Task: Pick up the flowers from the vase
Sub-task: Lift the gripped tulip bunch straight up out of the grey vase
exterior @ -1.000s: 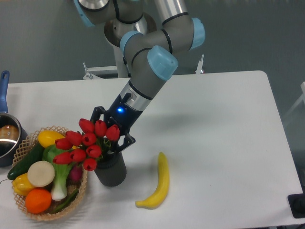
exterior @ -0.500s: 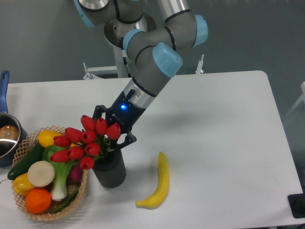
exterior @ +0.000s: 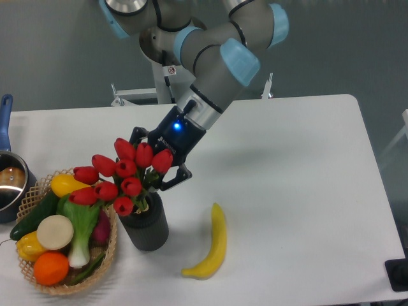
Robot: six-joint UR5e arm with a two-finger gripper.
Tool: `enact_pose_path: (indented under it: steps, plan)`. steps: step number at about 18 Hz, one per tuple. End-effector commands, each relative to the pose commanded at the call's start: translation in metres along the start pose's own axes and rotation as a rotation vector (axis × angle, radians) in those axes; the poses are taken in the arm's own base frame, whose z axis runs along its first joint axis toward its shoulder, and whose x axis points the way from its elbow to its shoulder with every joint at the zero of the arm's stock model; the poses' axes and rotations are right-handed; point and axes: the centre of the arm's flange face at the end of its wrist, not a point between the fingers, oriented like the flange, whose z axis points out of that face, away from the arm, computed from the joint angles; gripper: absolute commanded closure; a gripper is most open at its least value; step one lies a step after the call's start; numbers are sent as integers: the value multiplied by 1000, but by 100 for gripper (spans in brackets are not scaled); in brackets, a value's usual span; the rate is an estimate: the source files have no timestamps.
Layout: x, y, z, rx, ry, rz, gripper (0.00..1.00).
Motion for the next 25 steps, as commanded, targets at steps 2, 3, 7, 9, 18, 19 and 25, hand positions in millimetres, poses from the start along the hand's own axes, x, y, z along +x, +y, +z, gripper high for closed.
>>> enact_pose_path:
  steps: [2,3,7,9,18,19,25]
  plan:
    - [-4,-4,-8,34,4,0,52]
    - [-6,-4,-12,59,13,-5,52]
    - [-9,-9,-26,132,35,-12,52]
    - [-11,-12,-37,141,20,-25,52]
    - [-21,-33,-87,231,-11,-82,52]
    - [-21,-34,-90,238,-14,-81,52]
    - [-29,-46,-115,265,-41,-83,52]
